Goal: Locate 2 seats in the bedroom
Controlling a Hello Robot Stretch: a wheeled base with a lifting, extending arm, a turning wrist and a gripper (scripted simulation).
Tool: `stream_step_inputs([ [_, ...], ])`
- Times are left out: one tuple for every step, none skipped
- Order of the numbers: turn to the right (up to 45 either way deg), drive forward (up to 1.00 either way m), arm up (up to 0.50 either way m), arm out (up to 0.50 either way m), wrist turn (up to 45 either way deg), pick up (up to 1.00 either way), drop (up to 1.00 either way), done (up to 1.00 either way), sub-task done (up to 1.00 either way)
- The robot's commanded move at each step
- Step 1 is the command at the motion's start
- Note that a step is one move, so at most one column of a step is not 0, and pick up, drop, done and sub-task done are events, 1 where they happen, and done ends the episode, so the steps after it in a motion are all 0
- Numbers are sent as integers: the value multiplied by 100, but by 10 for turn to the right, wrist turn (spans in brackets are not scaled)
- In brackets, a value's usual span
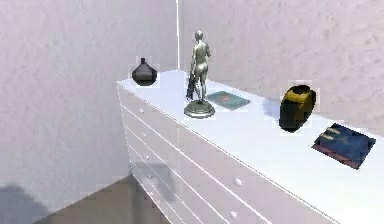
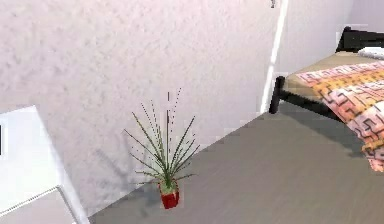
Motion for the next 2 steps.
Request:
stream_step_inputs([
  [-390,0,0,0,0,0,0,0,0],
  [-30,0,0,0,0,0,0,0,0],
])
